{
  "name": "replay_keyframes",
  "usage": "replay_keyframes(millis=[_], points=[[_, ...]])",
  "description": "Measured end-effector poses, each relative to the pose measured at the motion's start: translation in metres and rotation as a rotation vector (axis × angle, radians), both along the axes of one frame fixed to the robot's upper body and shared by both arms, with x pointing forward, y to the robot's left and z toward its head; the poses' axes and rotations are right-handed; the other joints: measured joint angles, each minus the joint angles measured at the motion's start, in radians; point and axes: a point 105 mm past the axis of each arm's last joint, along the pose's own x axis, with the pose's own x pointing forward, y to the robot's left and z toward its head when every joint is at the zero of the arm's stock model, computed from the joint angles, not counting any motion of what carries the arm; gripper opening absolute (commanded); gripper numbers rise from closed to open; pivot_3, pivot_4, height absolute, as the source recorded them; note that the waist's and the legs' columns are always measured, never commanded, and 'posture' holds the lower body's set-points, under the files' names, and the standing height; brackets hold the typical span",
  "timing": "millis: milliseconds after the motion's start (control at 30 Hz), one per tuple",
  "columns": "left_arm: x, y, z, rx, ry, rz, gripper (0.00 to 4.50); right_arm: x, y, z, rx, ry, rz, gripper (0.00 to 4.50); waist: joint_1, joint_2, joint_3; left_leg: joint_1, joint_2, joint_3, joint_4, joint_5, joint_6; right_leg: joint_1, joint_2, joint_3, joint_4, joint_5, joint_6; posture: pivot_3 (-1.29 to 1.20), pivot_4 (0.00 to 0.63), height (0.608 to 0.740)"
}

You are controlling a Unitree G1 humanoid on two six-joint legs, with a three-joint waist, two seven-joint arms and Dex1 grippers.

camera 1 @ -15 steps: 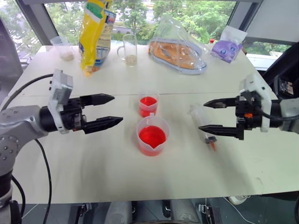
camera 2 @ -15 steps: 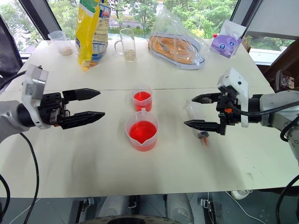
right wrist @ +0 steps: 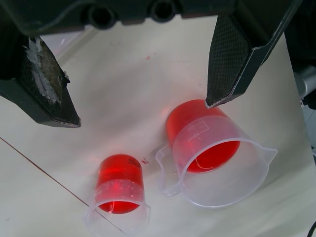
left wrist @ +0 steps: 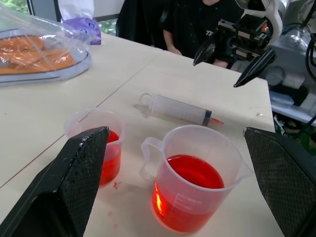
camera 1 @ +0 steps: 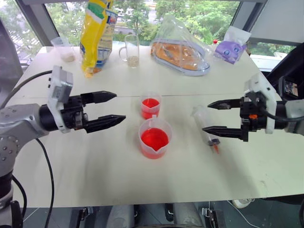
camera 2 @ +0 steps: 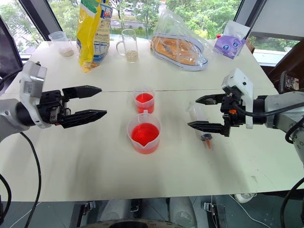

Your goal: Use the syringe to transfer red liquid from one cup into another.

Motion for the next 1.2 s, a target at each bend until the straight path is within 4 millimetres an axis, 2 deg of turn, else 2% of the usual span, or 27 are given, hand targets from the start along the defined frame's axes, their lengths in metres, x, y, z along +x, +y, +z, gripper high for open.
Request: replay_keyframes(millis=[567, 733, 867, 1033, 1200], points=[[0.001, -0.004, 0.0, -0.003, -0.014, -0.016, 4.5, 0.006, -0.009, 0.001, -0.002, 0.011, -0.051, 4.41, 0.0, 0.0, 0.0, 0.0, 0.0, 0.0, 0.0, 0.0, 0.0, 0.0, 0.0, 0.0, 0.0, 0.0, 0.0, 0.0, 0.15, 0.74], [0.005, -0.01, -0.004, -0.012, -0.013, -0.034, 4.5, 0.026, -0.016, 0.014, 0.003, 0.032, -0.182, 4.41, -0.003, 0.0, 0.0, 0.001, 0.0, 0.001, 0.001, 0.0, 0.0, 0.0, 0.0, 0.001, 0.001, 0.0, 0.0, 0.0, 0.15, 0.74], [0.01, -0.014, -0.005, -0.025, -0.031, -0.046, 4.5, 0.044, -0.026, 0.013, -0.028, 0.097, -0.315, 4.41, -0.002, 0.0, 0.0, 0.0, 0.0, 0.001, 0.001, 0.0, 0.0, 0.0, 0.0, 0.001, 0.0, 0.0, -0.001, 0.0, 0.15, 0.74], [0.016, -0.016, -0.006, -0.041, -0.042, -0.06, 4.5, 0.067, -0.033, 0.002, -0.026, 0.244, -0.498, 4.41, -0.002, 0.0, 0.0, 0.0, 0.0, 0.001, 0.001, 0.0, 0.0, -0.001, 0.0, 0.001, 0.0, 0.0, -0.001, 0.0, 0.15, 0.74], [0.019, -0.017, -0.004, -0.043, -0.064, -0.071, 4.5, 0.082, -0.032, -0.03, -0.067, 0.422, -0.657, 4.41, -0.002, 0.0, 0.0, -0.001, 0.0, 0.001, 0.0, 0.0, 0.0, -0.001, 0.0, 0.001, 0.001, 0.002, 0.003, 0.0, 0.15, 0.74]])
